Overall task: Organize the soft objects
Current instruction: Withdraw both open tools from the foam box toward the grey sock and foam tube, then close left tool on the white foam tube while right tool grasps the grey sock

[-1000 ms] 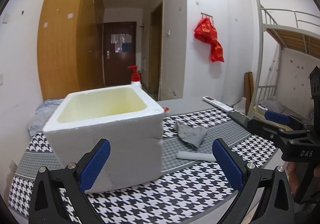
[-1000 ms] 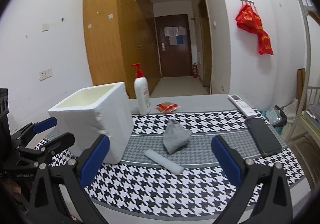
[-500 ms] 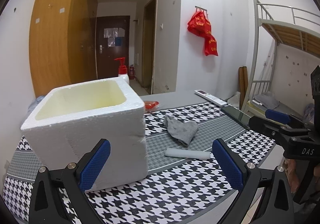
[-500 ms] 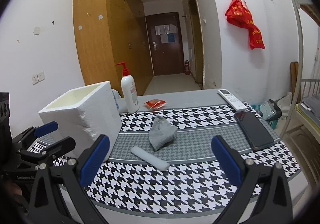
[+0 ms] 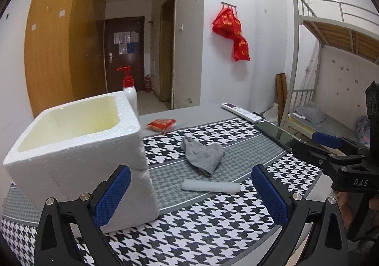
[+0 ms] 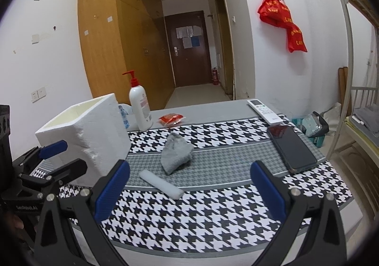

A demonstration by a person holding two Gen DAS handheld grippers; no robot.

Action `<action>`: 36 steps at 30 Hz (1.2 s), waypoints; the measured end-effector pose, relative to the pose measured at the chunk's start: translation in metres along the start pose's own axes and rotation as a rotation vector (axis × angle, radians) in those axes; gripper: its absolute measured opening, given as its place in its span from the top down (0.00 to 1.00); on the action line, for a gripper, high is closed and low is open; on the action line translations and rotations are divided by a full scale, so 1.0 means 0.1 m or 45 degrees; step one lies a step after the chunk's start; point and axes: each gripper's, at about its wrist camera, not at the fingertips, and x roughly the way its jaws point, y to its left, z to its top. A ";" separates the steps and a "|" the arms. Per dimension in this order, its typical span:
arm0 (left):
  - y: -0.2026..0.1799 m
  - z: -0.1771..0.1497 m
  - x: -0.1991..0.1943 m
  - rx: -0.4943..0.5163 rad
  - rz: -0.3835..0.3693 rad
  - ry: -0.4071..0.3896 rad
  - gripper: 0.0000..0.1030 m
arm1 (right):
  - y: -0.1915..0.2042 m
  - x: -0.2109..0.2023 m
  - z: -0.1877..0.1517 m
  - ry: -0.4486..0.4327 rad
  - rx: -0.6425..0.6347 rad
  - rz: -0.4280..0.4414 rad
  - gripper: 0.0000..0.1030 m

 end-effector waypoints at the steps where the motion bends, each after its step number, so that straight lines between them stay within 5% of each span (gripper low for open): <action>1: -0.01 0.01 0.03 0.003 0.000 0.003 0.01 | -0.03 0.02 -0.01 0.005 0.008 -0.003 0.00; 19: -0.37 -0.05 0.55 0.019 -0.072 0.158 0.01 | -0.47 0.26 -0.12 0.099 0.046 -0.019 0.00; 36: -0.53 -0.13 0.95 -0.017 0.044 0.288 0.01 | -0.68 0.45 -0.13 0.148 0.045 -0.006 0.00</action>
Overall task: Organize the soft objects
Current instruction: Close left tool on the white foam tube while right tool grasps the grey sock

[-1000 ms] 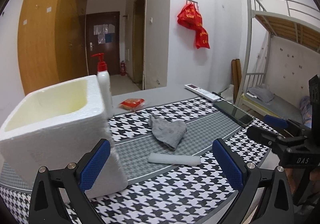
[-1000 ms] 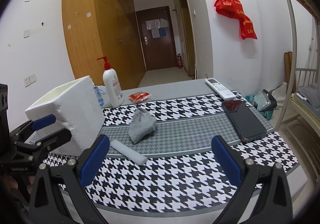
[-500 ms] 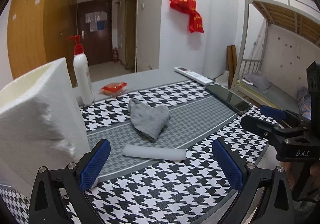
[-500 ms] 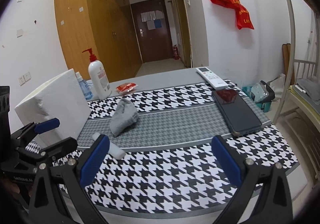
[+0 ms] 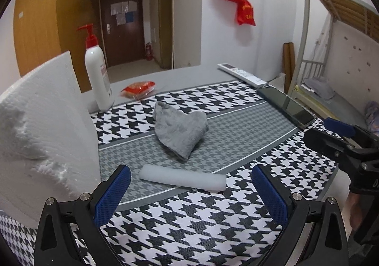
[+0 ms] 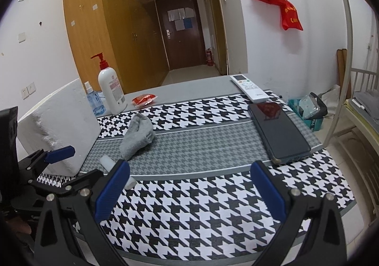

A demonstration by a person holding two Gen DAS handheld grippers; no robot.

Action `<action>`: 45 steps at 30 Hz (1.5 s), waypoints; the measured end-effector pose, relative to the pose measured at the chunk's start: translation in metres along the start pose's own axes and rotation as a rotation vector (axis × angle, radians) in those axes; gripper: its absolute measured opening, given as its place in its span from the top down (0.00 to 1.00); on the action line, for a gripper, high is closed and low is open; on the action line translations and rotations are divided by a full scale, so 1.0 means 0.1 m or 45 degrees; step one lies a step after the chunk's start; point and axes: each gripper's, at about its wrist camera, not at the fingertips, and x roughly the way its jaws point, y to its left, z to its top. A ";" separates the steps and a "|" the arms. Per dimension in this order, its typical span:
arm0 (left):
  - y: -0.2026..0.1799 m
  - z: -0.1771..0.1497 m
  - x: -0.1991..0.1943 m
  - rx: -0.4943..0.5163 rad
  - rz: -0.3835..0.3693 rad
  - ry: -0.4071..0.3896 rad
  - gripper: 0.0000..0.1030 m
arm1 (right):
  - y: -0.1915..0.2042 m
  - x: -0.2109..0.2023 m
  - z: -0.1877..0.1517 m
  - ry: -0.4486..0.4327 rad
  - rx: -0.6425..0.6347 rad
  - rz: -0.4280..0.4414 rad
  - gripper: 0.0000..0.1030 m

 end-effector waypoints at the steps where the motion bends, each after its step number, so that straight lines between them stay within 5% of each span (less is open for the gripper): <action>1: -0.01 0.00 0.03 -0.008 0.000 0.007 0.01 | -0.01 0.01 0.00 0.003 0.003 0.001 0.00; 21: -0.13 -0.01 0.57 -0.103 0.246 0.208 0.06 | -0.07 0.17 0.14 0.018 -0.033 0.063 0.00; 24: -0.10 -0.05 0.66 -0.116 0.245 0.280 0.12 | -0.07 0.16 0.14 0.013 -0.038 0.066 0.00; 35: 0.04 -0.10 0.54 -0.200 0.084 0.263 0.31 | -0.05 0.16 0.14 0.021 -0.029 0.082 0.00; 40: 0.08 -0.16 0.40 -0.183 0.011 0.286 0.51 | 0.01 0.18 0.17 0.013 -0.036 0.102 0.00; 45: 0.14 -0.20 0.24 -0.169 0.006 0.256 0.54 | 0.13 0.25 0.20 0.023 -0.059 0.131 0.00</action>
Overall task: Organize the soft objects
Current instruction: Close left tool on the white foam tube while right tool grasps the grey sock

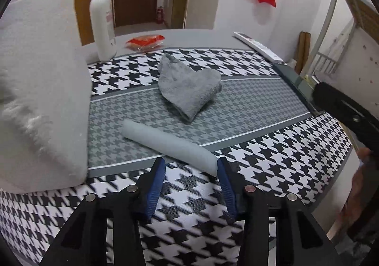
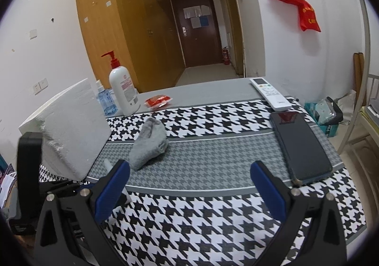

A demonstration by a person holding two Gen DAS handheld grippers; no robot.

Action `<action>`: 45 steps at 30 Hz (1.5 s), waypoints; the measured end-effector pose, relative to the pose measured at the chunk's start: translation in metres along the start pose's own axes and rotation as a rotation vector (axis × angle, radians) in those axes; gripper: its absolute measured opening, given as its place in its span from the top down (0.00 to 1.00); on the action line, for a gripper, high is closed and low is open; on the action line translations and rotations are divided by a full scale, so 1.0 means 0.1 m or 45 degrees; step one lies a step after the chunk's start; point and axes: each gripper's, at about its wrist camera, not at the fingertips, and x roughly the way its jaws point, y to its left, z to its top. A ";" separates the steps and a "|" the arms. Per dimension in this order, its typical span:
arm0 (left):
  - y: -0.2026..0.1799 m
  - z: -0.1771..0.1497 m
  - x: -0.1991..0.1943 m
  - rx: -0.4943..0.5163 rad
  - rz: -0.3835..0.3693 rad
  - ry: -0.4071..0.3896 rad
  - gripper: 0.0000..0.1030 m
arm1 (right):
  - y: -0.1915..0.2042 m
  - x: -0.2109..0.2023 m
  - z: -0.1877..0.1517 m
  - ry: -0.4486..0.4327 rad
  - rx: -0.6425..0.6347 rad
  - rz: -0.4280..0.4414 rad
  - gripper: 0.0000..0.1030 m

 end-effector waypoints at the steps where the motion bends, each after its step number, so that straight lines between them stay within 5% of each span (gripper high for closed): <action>1: 0.03 -0.01 -0.03 -0.006 0.013 -0.009 0.54 | 0.02 0.01 0.00 0.001 -0.004 0.004 0.00; 19: 0.28 -0.06 -0.13 -0.076 -0.008 -0.043 0.55 | 0.35 0.57 0.23 0.162 -0.087 0.091 0.01; 25: 0.29 -0.11 -0.11 -0.069 -0.036 -0.029 0.55 | 0.48 0.86 0.24 0.273 -0.096 0.112 0.19; 33: 0.33 -0.12 -0.14 -0.067 -0.042 -0.042 0.55 | 0.60 1.03 0.21 0.322 -0.132 0.102 0.21; 39: 0.33 -0.12 -0.13 -0.064 -0.053 -0.040 0.55 | 0.64 1.13 0.21 0.357 -0.146 0.105 0.39; 45: 0.27 -0.09 -0.11 -0.038 -0.072 -0.044 0.55 | 0.65 1.20 0.20 0.385 -0.147 0.103 0.40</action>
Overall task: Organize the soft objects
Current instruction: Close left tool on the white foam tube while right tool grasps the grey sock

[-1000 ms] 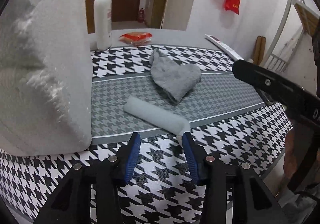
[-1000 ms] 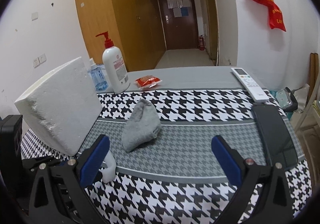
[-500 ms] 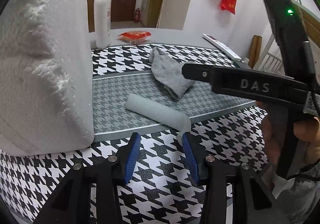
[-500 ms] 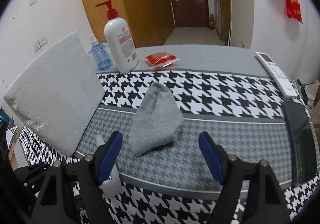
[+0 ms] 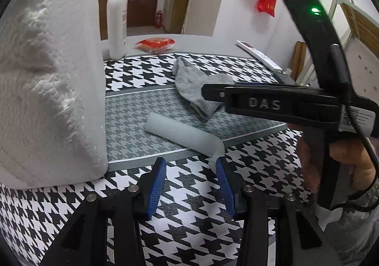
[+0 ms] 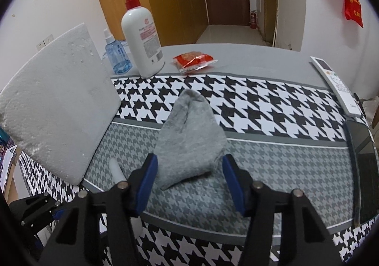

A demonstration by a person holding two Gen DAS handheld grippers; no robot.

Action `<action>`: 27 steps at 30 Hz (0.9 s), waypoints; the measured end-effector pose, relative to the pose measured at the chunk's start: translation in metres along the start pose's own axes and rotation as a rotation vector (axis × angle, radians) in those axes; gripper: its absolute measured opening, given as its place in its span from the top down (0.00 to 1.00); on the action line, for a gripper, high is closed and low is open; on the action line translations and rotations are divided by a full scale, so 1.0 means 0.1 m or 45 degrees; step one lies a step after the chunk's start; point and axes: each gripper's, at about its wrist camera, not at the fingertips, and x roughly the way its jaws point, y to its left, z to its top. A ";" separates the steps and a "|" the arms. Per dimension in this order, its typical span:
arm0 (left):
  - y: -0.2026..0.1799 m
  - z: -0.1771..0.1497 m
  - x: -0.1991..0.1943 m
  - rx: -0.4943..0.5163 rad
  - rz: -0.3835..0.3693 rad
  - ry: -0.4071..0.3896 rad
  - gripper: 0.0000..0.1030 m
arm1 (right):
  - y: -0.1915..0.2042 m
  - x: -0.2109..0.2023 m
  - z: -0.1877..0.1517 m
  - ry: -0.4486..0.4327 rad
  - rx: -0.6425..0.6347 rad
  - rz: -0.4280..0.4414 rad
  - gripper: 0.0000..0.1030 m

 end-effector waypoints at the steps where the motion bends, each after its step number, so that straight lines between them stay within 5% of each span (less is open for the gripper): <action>1: -0.01 0.00 0.00 0.006 -0.002 0.001 0.55 | 0.00 0.02 0.00 0.007 0.000 0.000 0.40; 11: -0.07 0.05 0.07 0.022 -0.024 0.003 0.54 | -0.03 0.22 0.03 0.078 -0.021 -0.002 0.83; 15: -0.11 0.04 0.07 0.031 -0.023 0.003 0.47 | -0.08 0.17 0.03 0.043 -0.004 0.001 0.87; 27: -0.20 0.09 0.20 0.014 0.023 0.023 0.47 | -0.15 -0.34 -0.13 -0.061 0.019 -0.012 0.87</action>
